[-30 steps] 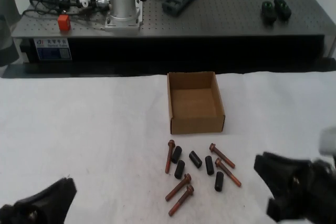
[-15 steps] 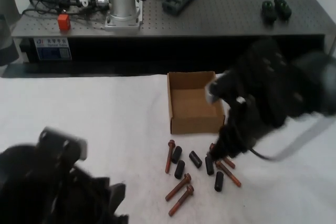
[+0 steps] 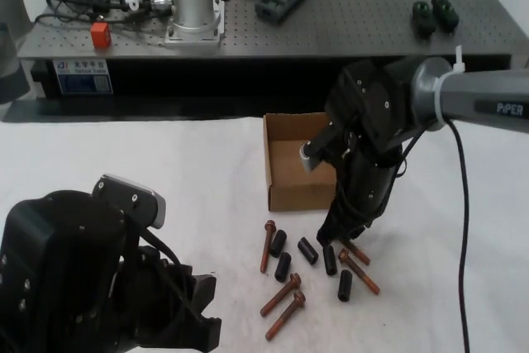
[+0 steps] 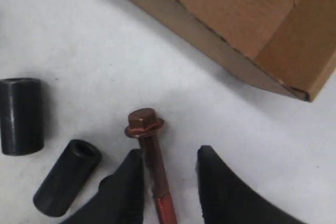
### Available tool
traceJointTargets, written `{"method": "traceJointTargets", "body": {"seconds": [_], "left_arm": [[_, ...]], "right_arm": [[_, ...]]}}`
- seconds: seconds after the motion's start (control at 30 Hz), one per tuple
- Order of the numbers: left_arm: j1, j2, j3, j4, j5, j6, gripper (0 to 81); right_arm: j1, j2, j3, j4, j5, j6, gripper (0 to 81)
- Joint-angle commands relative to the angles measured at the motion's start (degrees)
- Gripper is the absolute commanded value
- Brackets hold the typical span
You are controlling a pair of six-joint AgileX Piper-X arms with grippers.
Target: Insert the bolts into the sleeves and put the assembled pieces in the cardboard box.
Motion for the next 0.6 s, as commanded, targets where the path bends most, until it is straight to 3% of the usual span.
{"method": "traceJointTargets", "body": {"seconds": [0.0,0.37,0.57], "left_arm": [[0.1,0.1,-0.7,-0.3,0.3,0.9,28.2],[0.1,0.1,-0.7,-0.4,0.4,0.9,28.2],[0.1,0.5,-0.7,-0.5,3.2,3.7,28.2]], "right_arm": [[-0.3,0.5,-0.6,0.2,-1.2,-0.8,25.0],[-0.3,3.3,-0.6,-0.5,-1.6,-2.1,23.0],[-0.7,3.8,-0.6,-3.9,-1.6,-2.1,0.6]]}}
